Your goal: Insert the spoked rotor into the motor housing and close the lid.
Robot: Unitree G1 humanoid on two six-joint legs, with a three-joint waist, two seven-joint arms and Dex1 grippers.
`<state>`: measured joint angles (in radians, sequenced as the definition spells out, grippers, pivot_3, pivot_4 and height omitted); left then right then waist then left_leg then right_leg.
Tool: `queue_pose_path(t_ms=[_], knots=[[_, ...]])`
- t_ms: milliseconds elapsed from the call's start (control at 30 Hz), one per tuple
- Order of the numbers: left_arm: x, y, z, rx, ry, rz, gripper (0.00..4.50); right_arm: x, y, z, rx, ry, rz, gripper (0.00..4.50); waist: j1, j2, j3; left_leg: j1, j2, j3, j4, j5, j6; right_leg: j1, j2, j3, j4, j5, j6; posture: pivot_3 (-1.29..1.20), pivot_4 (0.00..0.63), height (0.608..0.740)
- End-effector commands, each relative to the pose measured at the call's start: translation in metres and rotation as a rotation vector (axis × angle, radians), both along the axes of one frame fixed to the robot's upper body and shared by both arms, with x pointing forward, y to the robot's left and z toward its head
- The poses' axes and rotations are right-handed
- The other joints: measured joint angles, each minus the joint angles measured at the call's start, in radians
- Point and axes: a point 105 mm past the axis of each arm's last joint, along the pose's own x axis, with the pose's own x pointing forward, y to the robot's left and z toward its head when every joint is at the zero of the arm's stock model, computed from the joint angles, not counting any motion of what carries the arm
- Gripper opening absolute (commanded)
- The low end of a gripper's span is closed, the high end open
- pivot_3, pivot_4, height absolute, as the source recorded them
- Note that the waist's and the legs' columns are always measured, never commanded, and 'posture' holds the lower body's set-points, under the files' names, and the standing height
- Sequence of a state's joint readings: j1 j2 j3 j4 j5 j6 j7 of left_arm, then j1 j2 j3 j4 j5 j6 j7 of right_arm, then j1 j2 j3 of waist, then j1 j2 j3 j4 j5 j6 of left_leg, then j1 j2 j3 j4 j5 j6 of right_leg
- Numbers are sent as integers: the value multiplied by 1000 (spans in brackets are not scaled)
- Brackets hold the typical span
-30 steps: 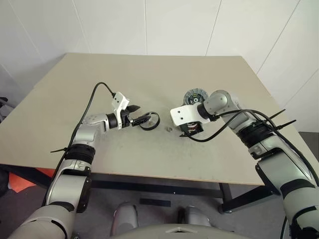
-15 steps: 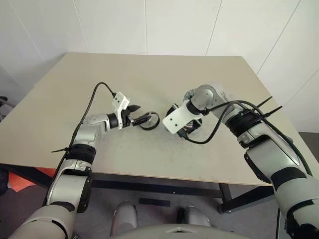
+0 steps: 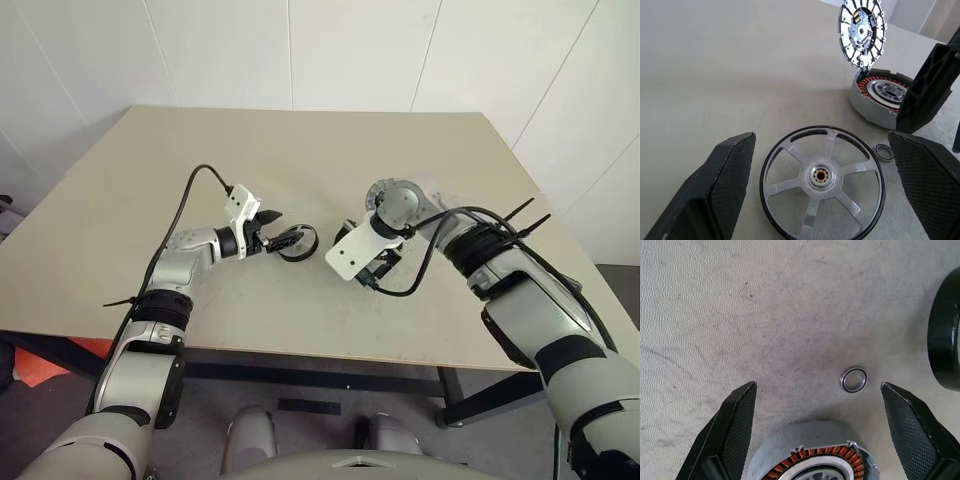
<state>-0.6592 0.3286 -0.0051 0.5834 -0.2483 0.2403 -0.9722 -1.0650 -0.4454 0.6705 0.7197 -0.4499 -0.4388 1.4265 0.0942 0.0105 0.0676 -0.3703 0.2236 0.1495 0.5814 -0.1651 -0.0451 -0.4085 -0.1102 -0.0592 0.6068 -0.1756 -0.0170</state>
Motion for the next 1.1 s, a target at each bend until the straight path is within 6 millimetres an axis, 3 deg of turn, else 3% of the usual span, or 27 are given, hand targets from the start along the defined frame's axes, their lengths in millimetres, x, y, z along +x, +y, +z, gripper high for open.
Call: queue_pose_path(t_ms=[33,867,1000,1100], knots=[[2,2,15,-8,-54,4,4500,6,2,5,-21,-49,26,4476,0,0,0,0,0,0,0,0,0,0,0,0,0,0,0,0,0,740],[0,1,15,-8,-51,11,4500,10,-3,-20,-139,-21,24,4476,-5,-2,-2,4,0,0,0,0,-1,2,2,3,0,1,-2,0,0,740],[-2,2,13,-8,-47,14,4500,10,-3,-22,-136,-21,22,3623,-11,-5,-3,6,0,0,0,0,-1,4,2,4,0,1,-1,0,0,740],[-3,2,12,-7,-43,15,4500,11,-4,-21,-135,-25,19,3623,-23,-5,-3,7,0,0,0,0,-1,4,2,4,0,-1,2,0,0,740]])
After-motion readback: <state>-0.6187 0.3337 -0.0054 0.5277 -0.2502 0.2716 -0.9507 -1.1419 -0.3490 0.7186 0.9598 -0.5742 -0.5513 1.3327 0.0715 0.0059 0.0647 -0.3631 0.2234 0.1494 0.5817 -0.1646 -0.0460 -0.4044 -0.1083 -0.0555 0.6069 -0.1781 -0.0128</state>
